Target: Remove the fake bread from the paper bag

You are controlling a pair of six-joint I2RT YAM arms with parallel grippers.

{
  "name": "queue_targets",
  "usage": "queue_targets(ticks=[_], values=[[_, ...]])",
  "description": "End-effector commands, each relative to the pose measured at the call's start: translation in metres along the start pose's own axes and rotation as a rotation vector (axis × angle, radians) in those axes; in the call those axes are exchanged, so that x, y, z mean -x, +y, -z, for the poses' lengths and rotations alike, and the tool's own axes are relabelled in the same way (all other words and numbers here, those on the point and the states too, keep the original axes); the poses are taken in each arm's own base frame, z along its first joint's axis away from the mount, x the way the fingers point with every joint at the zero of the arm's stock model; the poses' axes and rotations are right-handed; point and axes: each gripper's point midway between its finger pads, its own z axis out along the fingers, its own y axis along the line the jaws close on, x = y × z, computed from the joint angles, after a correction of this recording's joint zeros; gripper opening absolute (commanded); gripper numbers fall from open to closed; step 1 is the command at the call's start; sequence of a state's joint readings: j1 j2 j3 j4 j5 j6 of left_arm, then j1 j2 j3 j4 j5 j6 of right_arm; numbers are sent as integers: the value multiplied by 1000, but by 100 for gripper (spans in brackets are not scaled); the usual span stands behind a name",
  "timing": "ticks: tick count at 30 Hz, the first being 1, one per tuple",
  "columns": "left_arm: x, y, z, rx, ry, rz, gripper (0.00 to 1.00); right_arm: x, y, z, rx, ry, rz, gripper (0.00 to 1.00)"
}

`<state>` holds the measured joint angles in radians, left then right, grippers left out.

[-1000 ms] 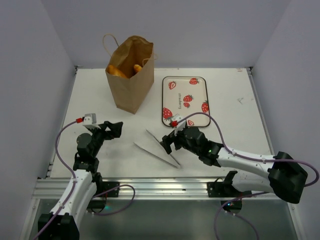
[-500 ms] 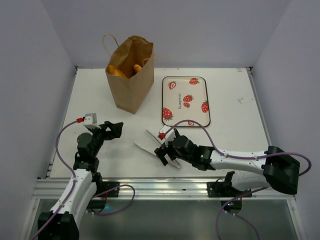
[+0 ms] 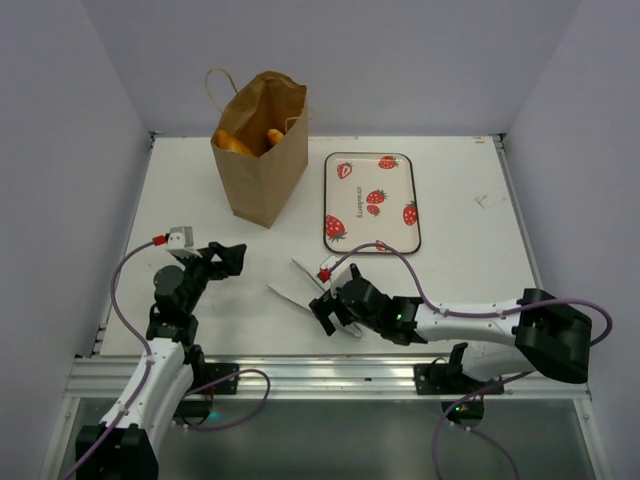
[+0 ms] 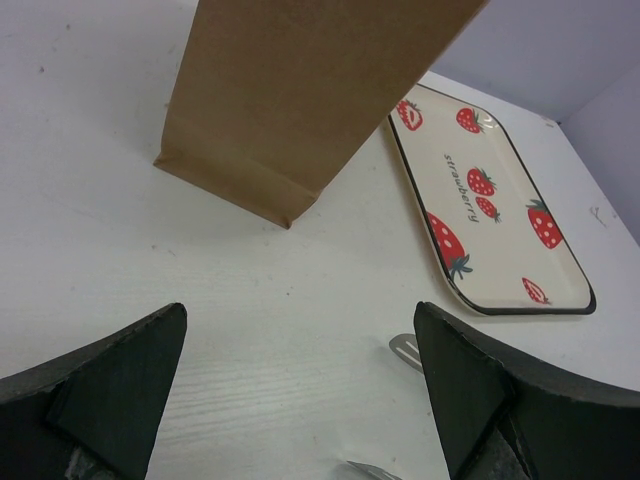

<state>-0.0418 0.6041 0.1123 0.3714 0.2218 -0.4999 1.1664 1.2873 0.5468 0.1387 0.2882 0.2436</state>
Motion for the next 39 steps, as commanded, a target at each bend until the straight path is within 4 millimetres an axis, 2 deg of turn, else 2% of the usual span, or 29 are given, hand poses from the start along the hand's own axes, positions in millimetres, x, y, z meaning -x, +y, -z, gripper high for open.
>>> queue_targets(ticks=[1,8,13,19,22,30,36,39], values=[[22,-14,-3,-47,-48,-37,100,0,4,-6,-25,-31,-46,99],[23,-15,-2,-47,-49,-39,100,-17,6,-16,-64,-5,-26,99],[22,-14,-3,-46,-47,-38,100,-20,-2,-19,-118,2,-43,99],[22,-14,-3,-47,-45,-38,100,-20,1,-27,-135,17,-69,96],[22,-14,-2,-45,-45,-39,100,-20,4,-32,-125,15,-82,93],[22,-14,-3,-45,-45,-39,99,-15,9,-37,-127,11,-124,71],[23,-15,-3,-48,-47,-40,99,-11,-1,-38,-234,27,-218,68],[23,-15,-3,-48,-47,-40,100,-11,-5,-39,-287,27,-295,64]])
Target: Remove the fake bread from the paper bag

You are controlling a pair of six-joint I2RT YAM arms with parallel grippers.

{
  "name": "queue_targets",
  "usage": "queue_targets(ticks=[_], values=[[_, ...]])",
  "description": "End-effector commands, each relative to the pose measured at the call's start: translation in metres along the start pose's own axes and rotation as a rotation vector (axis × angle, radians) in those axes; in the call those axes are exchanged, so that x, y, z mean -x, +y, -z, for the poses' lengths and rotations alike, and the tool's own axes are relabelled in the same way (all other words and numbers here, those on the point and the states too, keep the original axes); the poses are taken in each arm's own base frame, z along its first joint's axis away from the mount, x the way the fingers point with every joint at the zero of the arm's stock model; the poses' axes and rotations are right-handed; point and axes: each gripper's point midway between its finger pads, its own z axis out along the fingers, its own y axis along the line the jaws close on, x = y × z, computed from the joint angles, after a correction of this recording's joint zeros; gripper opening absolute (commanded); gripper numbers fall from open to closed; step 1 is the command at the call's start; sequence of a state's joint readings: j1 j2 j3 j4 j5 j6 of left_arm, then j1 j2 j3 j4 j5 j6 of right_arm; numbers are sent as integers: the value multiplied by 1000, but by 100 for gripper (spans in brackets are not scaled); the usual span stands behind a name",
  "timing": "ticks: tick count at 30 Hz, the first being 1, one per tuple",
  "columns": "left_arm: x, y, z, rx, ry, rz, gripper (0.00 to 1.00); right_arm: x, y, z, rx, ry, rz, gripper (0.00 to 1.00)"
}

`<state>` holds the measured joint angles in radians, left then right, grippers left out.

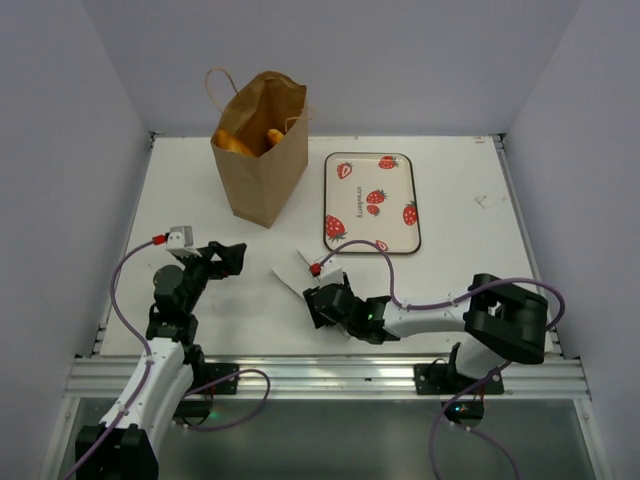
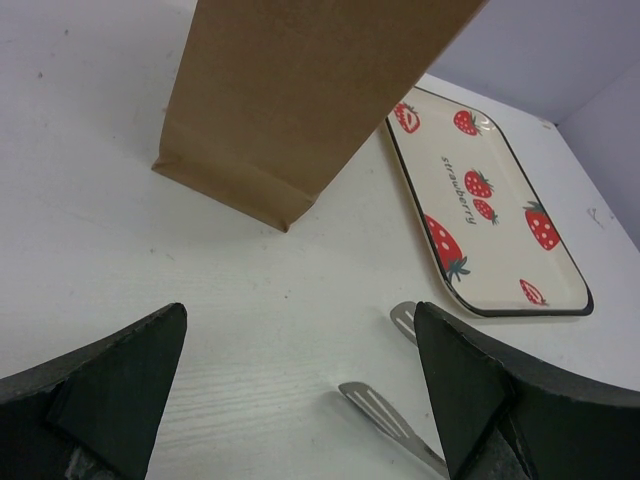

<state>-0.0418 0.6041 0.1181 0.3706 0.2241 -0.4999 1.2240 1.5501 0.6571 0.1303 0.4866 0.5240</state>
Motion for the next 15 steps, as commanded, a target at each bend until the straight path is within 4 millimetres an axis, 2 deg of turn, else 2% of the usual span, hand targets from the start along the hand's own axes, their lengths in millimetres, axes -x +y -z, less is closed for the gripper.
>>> queue_targets(ticks=[1,5,6,7,8,11,15], values=[[21,-13,-2,-44,-44,-39,100,13,-5,-2,-95,-39,-147,63],[20,-13,-2,-43,-43,-38,100,13,-7,-7,-145,-31,-172,58],[21,-13,-2,-44,-44,-39,100,12,-7,-10,-155,-21,-170,60],[20,-13,-3,-43,-43,-38,99,12,-6,-11,-156,-19,-169,68],[21,-13,-3,-44,-44,-39,100,13,-6,-11,-155,-20,-168,82],[21,-13,-2,-43,-44,-39,100,18,-7,-8,-141,-52,-176,97],[20,-15,-2,-54,-42,-37,100,29,-10,0,-150,-70,-166,99]])
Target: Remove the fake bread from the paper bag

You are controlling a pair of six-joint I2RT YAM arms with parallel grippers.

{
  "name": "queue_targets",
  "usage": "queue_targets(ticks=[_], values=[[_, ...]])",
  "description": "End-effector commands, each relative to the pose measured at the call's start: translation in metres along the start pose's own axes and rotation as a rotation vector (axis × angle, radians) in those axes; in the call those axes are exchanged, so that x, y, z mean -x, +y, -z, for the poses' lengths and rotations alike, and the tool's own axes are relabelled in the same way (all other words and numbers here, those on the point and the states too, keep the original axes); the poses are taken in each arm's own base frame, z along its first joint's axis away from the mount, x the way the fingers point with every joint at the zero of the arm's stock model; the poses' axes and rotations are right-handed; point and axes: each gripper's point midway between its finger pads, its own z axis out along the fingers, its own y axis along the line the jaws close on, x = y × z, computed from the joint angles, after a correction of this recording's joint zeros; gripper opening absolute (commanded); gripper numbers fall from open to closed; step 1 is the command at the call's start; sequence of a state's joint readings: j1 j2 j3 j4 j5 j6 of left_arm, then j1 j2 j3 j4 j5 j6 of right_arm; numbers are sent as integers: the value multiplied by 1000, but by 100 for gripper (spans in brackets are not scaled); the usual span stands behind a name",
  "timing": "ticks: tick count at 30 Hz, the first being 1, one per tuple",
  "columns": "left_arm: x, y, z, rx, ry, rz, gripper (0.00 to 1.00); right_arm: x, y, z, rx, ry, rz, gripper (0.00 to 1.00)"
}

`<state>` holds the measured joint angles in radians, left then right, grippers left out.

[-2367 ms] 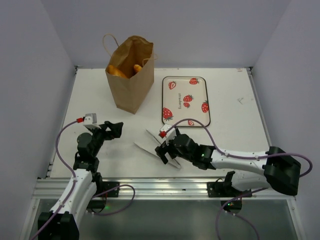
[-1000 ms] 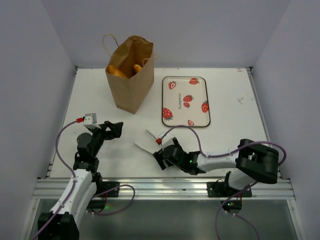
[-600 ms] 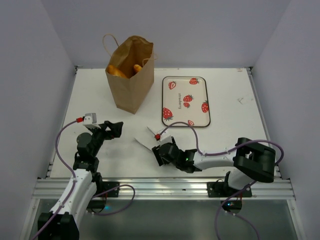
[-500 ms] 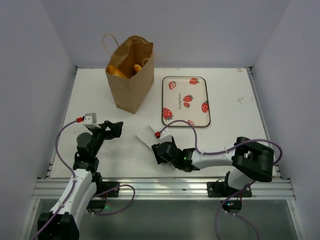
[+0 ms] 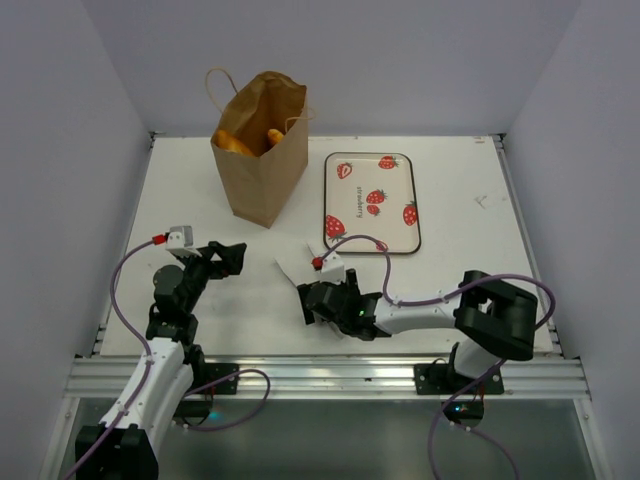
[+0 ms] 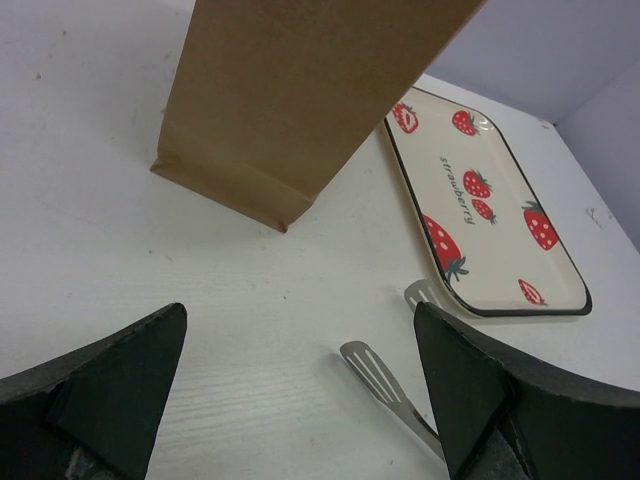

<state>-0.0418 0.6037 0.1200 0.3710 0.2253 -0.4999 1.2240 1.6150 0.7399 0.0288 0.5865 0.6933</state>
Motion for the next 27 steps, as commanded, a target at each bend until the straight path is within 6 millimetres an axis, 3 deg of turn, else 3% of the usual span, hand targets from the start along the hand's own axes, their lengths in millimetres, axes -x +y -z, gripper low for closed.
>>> queue_targets(ticks=[1,8,18,23,27], values=[[19,-14,-2,-52,-42,-36,100,27,-1,11,-19,-78,-45,99],[20,-15,-1,-55,-45,-37,100,38,7,21,79,-124,47,99],[20,-17,-1,-68,-46,-42,100,62,-6,40,111,-274,73,99],[19,-18,-1,-74,-45,-43,100,66,-3,47,127,-254,29,99],[19,-18,-1,-76,-43,-43,100,54,6,48,189,-197,57,99]])
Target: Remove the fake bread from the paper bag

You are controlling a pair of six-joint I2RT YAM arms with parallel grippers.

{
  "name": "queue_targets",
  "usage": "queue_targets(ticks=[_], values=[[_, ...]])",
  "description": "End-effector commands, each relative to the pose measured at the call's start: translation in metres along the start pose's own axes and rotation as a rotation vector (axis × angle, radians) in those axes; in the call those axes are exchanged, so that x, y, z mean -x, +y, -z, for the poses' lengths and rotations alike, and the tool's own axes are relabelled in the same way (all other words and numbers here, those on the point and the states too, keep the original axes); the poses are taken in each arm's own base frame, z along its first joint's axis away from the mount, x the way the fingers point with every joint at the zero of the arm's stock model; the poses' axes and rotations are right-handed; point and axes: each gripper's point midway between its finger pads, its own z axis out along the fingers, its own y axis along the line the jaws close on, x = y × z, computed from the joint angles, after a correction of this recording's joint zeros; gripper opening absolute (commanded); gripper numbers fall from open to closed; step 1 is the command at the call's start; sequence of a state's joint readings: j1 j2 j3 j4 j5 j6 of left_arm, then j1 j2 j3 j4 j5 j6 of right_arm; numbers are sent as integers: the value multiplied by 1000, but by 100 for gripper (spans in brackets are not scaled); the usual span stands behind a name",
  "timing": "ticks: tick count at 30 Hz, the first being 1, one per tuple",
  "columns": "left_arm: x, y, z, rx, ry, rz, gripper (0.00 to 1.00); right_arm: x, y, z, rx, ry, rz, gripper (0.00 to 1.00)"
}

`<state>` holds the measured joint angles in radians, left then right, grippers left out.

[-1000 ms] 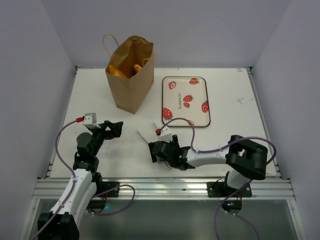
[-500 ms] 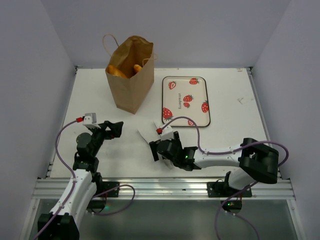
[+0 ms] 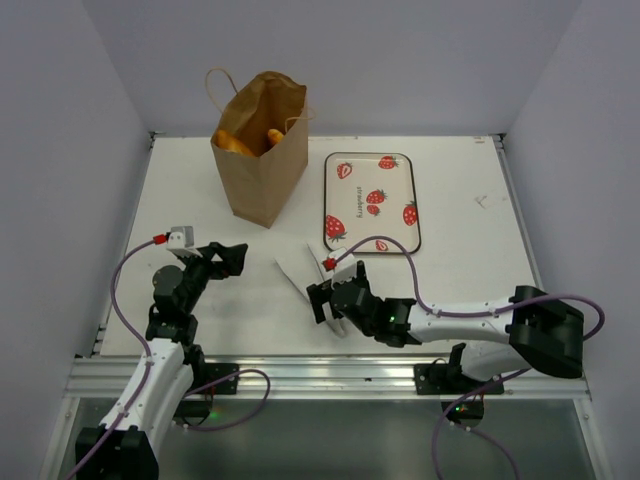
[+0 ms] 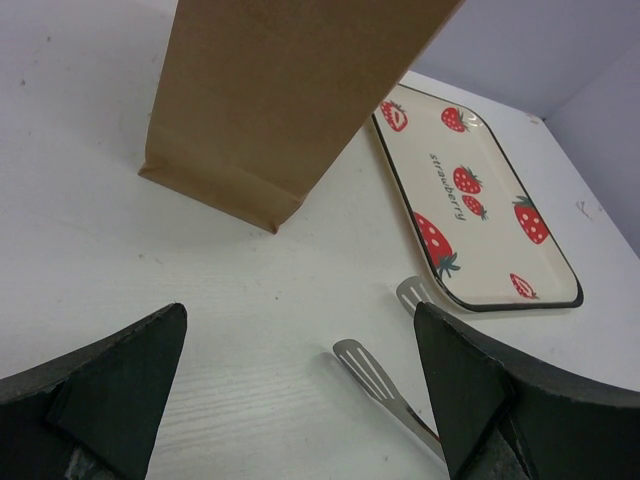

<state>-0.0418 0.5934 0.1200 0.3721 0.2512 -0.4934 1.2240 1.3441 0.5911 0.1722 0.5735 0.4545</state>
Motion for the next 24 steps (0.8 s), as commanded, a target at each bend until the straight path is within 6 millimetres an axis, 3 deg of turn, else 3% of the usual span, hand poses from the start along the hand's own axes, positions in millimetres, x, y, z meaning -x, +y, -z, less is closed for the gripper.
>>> queue_targets(ticks=[1,8,11,13,15,20,21,23,24], values=[[19,-13,-2,-49,-47,-35,99,13,17,4,77,-25,-43,99],[20,-14,-2,-51,-48,-37,100,17,4,1,-32,-2,-37,99],[20,-14,-2,-51,-47,-37,100,24,7,-4,-86,46,-15,99],[20,-13,-2,-47,-47,-36,100,19,5,-7,-114,79,21,93],[20,-13,-2,-47,-47,-38,100,17,4,-12,-136,90,45,94],[20,-12,-2,-42,-49,-39,100,4,16,-11,-38,106,43,93],[20,-12,-2,-42,-49,-39,100,12,25,-9,20,73,13,94],[20,-12,-2,-42,-49,-39,100,6,22,-6,36,66,6,99],[20,-12,-2,-42,-47,-39,100,14,28,-3,74,32,-16,99]])
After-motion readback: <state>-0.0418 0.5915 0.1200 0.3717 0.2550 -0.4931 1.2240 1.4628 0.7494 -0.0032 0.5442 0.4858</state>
